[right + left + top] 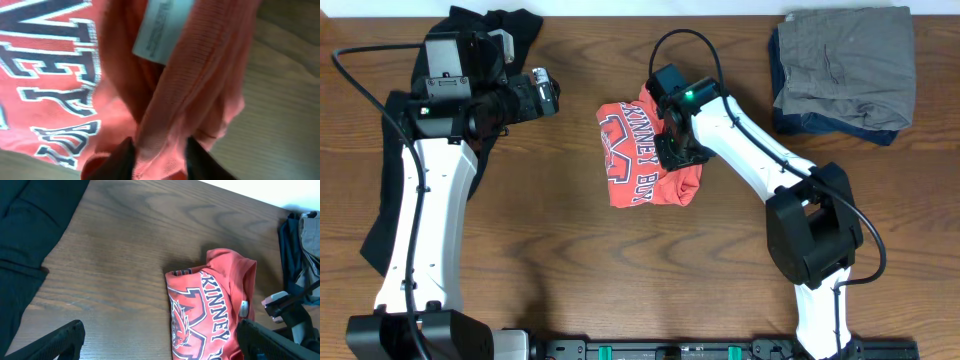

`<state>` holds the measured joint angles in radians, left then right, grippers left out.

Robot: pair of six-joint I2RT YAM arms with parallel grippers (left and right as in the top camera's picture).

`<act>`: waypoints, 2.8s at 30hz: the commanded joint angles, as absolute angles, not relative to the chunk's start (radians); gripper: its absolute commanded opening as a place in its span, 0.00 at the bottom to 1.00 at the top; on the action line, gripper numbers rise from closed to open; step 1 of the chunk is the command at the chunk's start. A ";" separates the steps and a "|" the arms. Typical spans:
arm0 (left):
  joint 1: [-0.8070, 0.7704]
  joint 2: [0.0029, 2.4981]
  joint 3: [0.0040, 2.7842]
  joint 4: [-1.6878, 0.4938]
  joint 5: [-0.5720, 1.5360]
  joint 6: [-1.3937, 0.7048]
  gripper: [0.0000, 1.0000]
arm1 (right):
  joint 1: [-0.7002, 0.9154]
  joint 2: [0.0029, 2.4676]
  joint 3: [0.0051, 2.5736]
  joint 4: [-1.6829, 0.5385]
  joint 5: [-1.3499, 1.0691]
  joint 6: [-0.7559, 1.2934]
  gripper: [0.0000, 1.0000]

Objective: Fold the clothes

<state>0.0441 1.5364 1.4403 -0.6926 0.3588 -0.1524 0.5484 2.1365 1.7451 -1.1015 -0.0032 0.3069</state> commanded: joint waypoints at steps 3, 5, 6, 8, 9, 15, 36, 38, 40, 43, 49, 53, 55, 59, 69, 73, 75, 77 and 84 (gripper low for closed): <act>0.046 1.544 1.430 -0.696 0.346 -0.132 0.98 | 0.520 2.106 1.739 -1.147 0.079 0.329 0.01; 0.046 1.544 1.430 -0.696 0.346 -0.132 0.98 | 0.503 2.106 1.739 -1.166 0.079 0.329 0.01; 0.046 1.544 1.430 -0.696 0.346 -0.132 0.98 | 0.494 2.106 1.739 -1.174 0.078 0.329 0.01; 0.046 1.544 1.430 -0.696 0.346 -0.132 0.98 | 0.470 2.107 1.739 -1.192 0.078 0.329 0.01; 0.046 1.544 1.430 -0.696 0.346 -0.132 0.98 | 0.455 2.107 1.739 -1.203 0.078 0.329 0.01; 0.046 1.544 1.430 -0.696 0.346 -0.131 0.98 | 0.409 2.107 1.708 -1.206 0.046 0.313 0.11; 0.046 1.560 1.429 -0.695 0.346 -0.124 0.98 | 0.199 2.101 1.704 -0.944 -0.451 -0.139 0.66; 0.046 1.562 1.429 -0.696 0.346 -0.124 0.98 | 0.185 2.126 1.704 -0.901 -0.514 -0.148 0.66; 0.046 1.562 1.429 -0.696 0.346 -0.125 0.98 | 0.183 2.148 1.704 -0.876 -0.541 -0.148 0.69; 0.046 1.562 1.429 -0.696 0.346 -0.125 0.98 | 0.185 2.179 1.704 -0.854 -0.568 -0.154 0.73; 0.046 1.562 1.429 -0.696 0.346 -0.125 0.98 | 0.198 2.259 1.704 -0.852 -0.624 -0.191 0.91; 0.046 1.562 1.429 -0.696 0.346 -0.125 0.98 | 0.205 2.298 1.704 -0.853 -0.692 -0.218 0.94; 0.046 1.562 1.429 -0.696 0.346 -0.125 0.98 | 0.205 2.308 1.704 -0.853 -0.712 -0.219 0.93; 0.046 1.562 1.429 -0.696 0.346 -0.125 0.98 | 0.224 2.323 1.704 -0.862 -0.765 -0.240 0.86; 0.046 1.562 1.429 -0.706 0.346 -0.125 0.98 | 0.315 2.337 1.704 -0.775 -0.793 -0.112 0.27; 0.046 1.562 1.429 -0.713 0.346 -0.125 0.98 | 0.315 2.337 1.704 -0.672 -0.931 -0.042 0.01; 0.046 1.562 1.429 -0.714 0.346 -0.125 0.98 | 0.310 2.336 1.704 -0.617 -1.006 -0.009 0.01; 0.046 1.562 1.429 -0.714 0.346 -0.125 0.98 | 0.302 2.332 1.705 -0.567 -1.050 0.033 0.01; 0.046 1.562 1.429 -0.714 0.346 -0.125 0.98 | 0.258 2.263 1.707 -0.485 -1.061 0.121 0.01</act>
